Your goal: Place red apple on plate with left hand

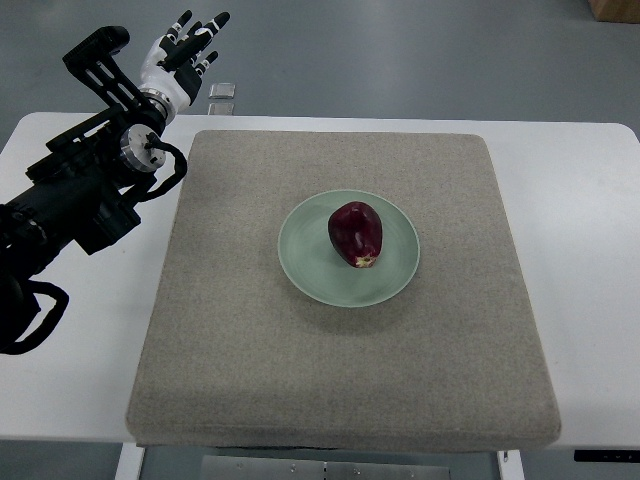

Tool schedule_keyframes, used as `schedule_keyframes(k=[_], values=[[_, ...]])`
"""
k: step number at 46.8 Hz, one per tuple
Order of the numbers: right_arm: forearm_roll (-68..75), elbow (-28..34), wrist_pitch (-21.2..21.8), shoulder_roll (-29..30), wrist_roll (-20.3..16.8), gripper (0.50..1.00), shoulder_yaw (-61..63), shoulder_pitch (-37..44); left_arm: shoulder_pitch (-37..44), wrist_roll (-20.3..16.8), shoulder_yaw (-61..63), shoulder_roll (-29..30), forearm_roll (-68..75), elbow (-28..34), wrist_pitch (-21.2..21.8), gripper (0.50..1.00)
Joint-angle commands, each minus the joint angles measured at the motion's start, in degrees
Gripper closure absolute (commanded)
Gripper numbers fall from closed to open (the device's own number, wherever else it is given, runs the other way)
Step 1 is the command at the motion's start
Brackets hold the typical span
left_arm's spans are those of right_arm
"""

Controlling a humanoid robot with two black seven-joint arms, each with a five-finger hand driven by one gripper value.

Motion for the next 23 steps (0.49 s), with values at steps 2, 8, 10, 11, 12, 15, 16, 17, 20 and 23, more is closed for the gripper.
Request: schedule_keyframes(k=[2, 8, 10, 11, 12, 15, 16, 17, 20, 23], values=[[0.0, 0.0, -0.1, 0.0, 0.0, 0.536, -0.2, -0.2, 0.0, 0.0, -0.1, -0.3, -0.1, 0.0, 0.0, 0.506], [0.1, 0.0, 0.1, 0.0, 0.0, 0.536, 0.0, -0.3, 0.0, 0.0, -0.1, -0.6, 0.0, 0.0, 0.0, 0.506], [0.1, 0.0, 0.3, 0.0, 0.0, 0.536, 0.0, -0.3, -0.1, 0.0, 0.0, -0.6, -0.1, 0.0, 0.0, 0.506], [0.1, 0.0, 0.5, 0.0, 0.0, 0.536, 0.0, -0.3, -0.1, 0.0, 0.0, -0.6, -0.1, -0.1, 0.0, 0.506], [0.1, 0.0, 0.6, 0.0, 0.0, 0.536, 0.0, -0.3, -0.1, 0.0, 0.0, -0.6, -0.1, -0.1, 0.0, 0.506], [0.1, 0.0, 0.7, 0.0, 0.0, 0.536, 0.0, -0.3, -0.1, -0.1, 0.0, -0.6, -0.1, 0.0, 0.0, 0.506], [0.1, 0.1, 0.7, 0.0, 0.0, 0.536, 0.0, -0.3, -0.1, 0.0, 0.0, -0.7, -0.1, 0.0, 0.0, 0.506], [0.2, 0.3, 0.8, 0.0, 0.0, 0.536, 0.1, -0.3, -0.1, 0.0, 0.0, -0.6, -0.1, 0.0, 0.0, 0.506], [0.2, 0.3, 0.8, 0.0, 0.0, 0.536, 0.1, -0.4, -0.1, 0.0, -0.1, -0.7, -0.1, 0.0, 0.0, 0.506], [0.6, 0.4, 0.8, 0.0, 0.0, 0.536, 0.2, -0.4, 0.0, 0.0, -0.2, -0.7, -0.1, -0.1, 0.0, 0.506]])
